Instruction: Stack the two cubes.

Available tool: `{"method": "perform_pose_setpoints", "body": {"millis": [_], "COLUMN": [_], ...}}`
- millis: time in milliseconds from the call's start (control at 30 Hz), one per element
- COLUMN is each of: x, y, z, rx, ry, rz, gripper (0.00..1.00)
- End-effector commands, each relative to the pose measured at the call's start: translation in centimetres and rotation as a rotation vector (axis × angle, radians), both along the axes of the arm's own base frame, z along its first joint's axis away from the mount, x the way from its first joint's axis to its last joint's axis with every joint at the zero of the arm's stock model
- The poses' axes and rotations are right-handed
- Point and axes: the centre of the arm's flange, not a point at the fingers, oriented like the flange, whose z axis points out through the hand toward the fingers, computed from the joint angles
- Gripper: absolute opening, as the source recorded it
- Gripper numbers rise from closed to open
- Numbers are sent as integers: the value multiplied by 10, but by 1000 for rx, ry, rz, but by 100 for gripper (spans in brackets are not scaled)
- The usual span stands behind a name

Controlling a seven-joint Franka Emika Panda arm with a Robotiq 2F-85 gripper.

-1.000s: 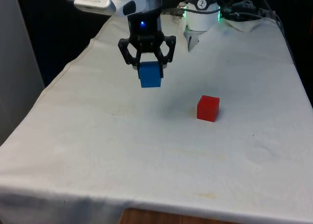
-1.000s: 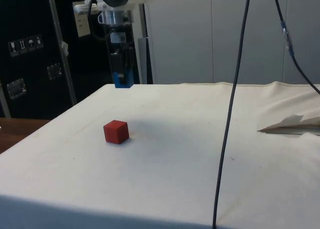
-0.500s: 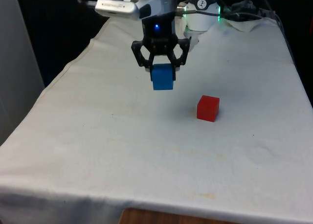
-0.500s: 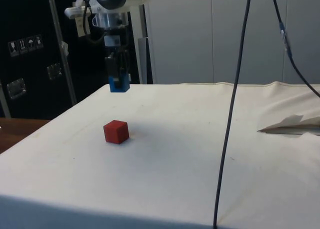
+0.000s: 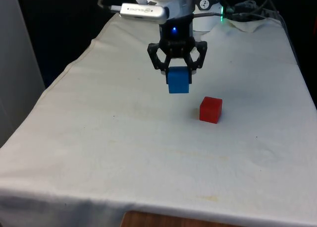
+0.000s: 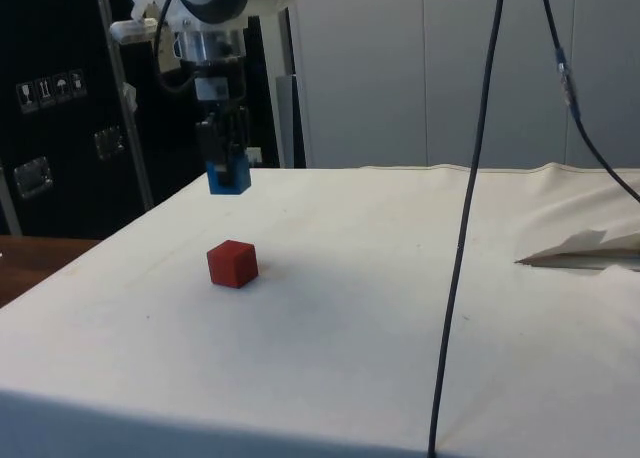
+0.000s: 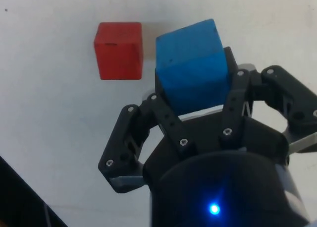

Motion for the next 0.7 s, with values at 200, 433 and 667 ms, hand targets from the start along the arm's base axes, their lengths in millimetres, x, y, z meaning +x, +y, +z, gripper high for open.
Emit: {"method": "perform_pose_setpoints", "body": {"millis": [200,433,667], "x": [0,0,-3], "y": [23,38,50], "z": [-1,-3,-8], "rx": [-11,-14,-9], "ry": [3,7,9], "rz": [-11,-17,-20], "gripper": [0,0,0]}}
